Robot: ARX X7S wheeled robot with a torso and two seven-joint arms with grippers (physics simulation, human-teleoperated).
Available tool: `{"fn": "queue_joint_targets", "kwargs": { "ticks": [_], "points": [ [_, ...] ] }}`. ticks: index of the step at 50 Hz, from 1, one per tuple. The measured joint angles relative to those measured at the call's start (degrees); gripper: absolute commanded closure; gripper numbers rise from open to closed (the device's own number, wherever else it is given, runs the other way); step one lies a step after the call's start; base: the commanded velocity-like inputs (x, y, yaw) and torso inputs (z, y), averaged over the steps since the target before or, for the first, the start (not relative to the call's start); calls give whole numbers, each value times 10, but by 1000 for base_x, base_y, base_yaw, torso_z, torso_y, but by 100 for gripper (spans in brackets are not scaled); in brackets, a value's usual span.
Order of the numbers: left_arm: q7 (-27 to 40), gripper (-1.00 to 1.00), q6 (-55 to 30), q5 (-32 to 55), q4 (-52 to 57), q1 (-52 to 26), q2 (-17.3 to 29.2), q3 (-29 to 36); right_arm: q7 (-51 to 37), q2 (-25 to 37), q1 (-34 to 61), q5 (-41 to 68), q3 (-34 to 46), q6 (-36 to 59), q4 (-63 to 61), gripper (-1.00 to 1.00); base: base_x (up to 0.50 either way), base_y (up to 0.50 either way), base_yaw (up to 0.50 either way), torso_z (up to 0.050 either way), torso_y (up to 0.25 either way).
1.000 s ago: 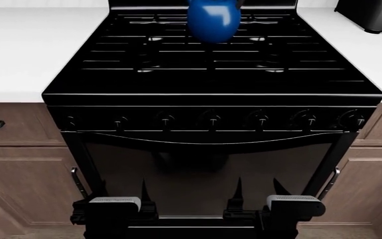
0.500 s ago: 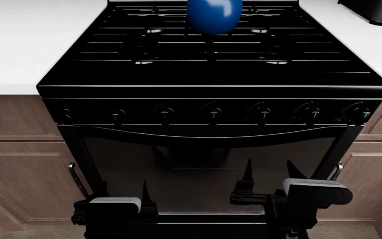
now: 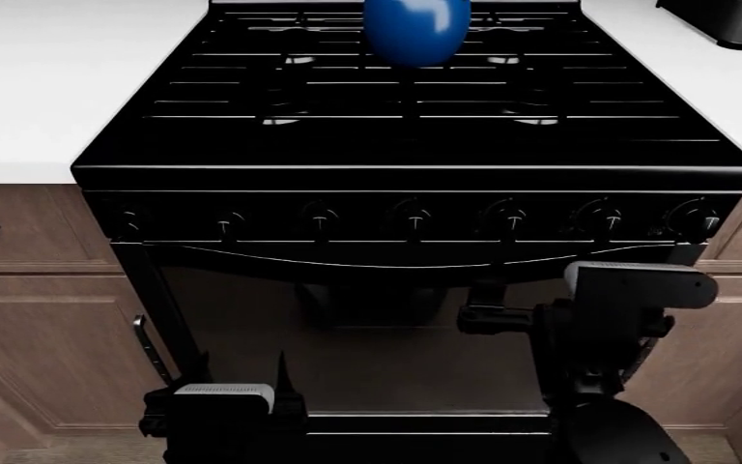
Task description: Turn on the center burner of the stove.
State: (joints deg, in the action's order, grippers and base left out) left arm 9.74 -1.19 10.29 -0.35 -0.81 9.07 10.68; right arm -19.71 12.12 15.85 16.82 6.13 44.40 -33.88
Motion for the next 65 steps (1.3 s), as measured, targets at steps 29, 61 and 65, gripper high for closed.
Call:
{"fn": "queue_joint_targets", "kwargs": {
  "ticks": [29,61,65],
  "points": [
    [16,-100,-5,5,-1,-2,7,10,5,-11,114,-9,27,2,179,-100,0,0,0,0,0],
    [27,-100,-7,12,-3,-4,14,19,24,-18,177,-31,65,-70,340,-100,0,0,0,0,0],
    [28,-100,-7,13,-3,-5,15,20,24,-19,183,-33,68,-77,357,-100,0,0,0,0,0]
  ]
}}
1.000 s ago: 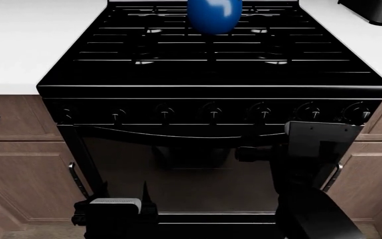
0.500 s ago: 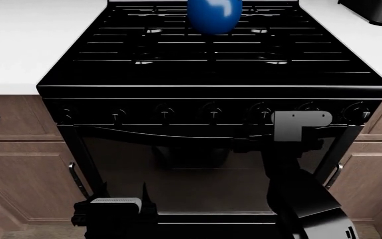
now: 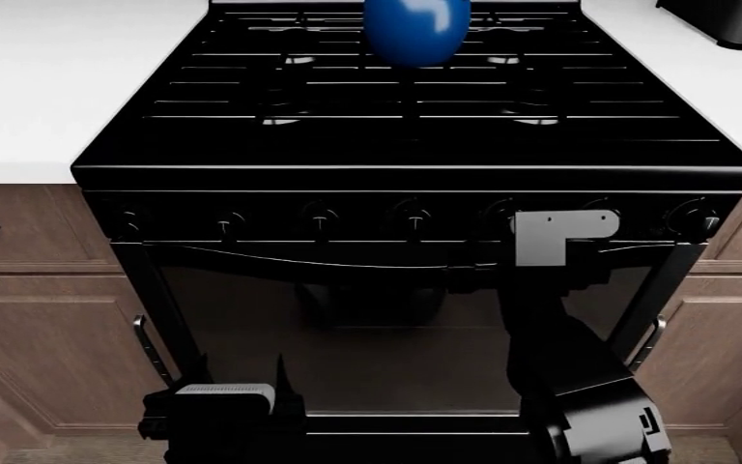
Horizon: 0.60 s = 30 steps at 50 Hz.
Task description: Turn on the center burner of the stove.
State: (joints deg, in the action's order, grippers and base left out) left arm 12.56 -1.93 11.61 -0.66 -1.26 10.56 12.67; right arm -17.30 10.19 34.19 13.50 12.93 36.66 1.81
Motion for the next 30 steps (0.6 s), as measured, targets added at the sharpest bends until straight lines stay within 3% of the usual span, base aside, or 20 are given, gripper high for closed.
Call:
{"fn": "queue_joint_targets", "kwargs": {
  "ticks": [30],
  "points": [
    [8,-100,-2,7,0,-2,6,8,-4,8,2,5,11,0,0,-100,0,0,0,0,0]
  ]
}}
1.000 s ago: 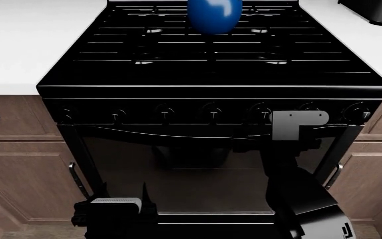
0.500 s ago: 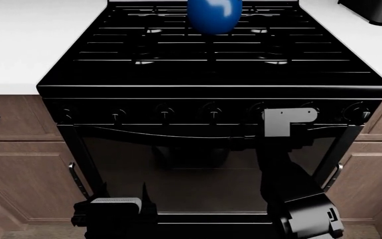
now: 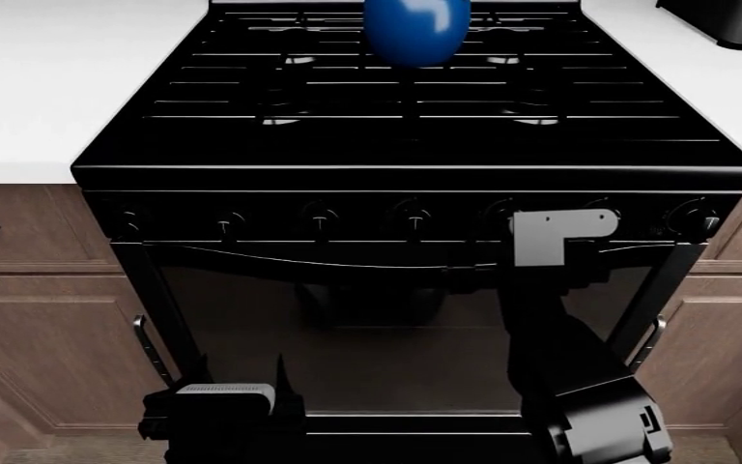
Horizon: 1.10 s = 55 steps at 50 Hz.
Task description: Turn on the center burner of the stove.
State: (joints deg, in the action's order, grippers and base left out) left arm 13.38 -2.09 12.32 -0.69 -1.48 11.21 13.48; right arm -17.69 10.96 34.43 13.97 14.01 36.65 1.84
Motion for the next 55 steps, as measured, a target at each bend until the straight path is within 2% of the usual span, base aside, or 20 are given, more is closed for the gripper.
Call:
{"fn": "queue_joint_targets", "kwargs": {
  "ticks": [14,15,43,55],
  "points": [
    [3,-100,0,3,-1,-1,3,4,-3,4,-3,3,5,5,-5,-100,0,0,0,0,0],
    [3,-100,1,3,-1,-1,3,4,-3,4,-3,4,5,5,-5,100,0,0,0,0,0],
    [10,-100,3,9,-3,-3,8,10,-14,8,-3,18,14,-7,5,100,1,0,1,0,0],
    [13,-100,4,12,-4,-4,10,13,-20,54,-12,-60,95,-84,29,100,-1,0,0,0,1]
  ]
}}
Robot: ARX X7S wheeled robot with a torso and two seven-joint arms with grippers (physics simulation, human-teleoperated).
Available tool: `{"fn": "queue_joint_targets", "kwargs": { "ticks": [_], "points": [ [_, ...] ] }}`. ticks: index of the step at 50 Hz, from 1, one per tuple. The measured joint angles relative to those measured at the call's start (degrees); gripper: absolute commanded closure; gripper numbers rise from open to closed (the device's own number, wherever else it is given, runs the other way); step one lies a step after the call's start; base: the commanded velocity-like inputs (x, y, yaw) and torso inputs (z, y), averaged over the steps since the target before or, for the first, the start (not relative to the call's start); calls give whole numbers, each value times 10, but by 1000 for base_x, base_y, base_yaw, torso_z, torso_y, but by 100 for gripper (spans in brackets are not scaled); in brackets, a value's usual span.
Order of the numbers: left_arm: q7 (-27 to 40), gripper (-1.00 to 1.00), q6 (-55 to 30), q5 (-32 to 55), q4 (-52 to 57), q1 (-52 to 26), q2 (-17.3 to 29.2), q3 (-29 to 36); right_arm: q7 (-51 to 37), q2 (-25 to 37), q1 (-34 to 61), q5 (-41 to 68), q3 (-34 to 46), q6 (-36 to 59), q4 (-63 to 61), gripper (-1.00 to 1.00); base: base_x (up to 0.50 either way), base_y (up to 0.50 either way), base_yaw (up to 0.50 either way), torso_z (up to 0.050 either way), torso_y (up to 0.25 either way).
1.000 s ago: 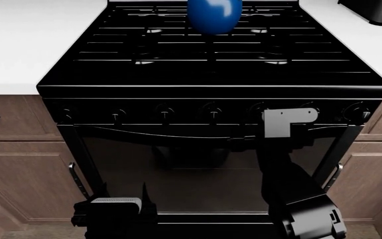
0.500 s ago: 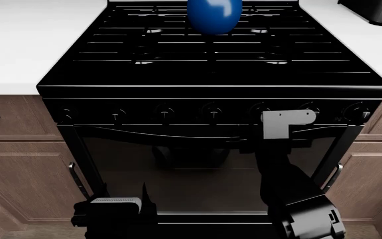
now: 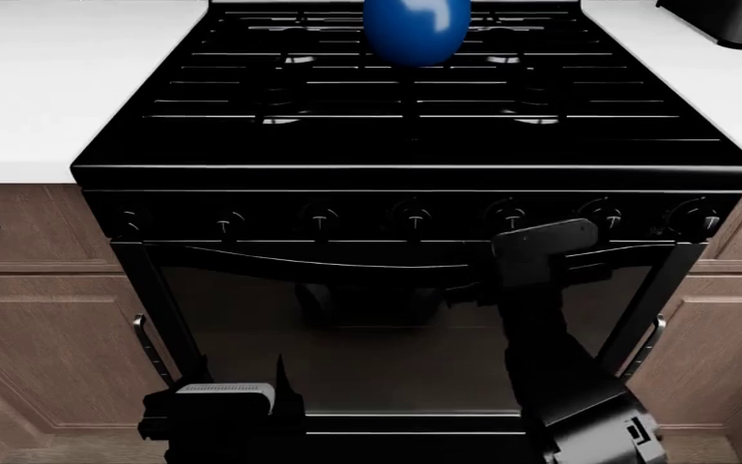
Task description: Turn on the center burner of the stove.
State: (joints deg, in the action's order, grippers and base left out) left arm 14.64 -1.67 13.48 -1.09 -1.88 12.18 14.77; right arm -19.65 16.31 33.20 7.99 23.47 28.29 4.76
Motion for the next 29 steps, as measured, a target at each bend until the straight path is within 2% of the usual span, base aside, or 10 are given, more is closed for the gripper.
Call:
{"fn": "queue_joint_targets", "kwargs": {
  "ticks": [15,29],
  "points": [
    [3,-100,1,3,-1,-1,2,3,-93,71,31,-253,180,-149,142,100,5,0,4,1,3],
    [8,-100,1,4,1,0,5,7,-152,116,75,-461,278,-188,254,100,10,0,10,1,3]
  ]
}}
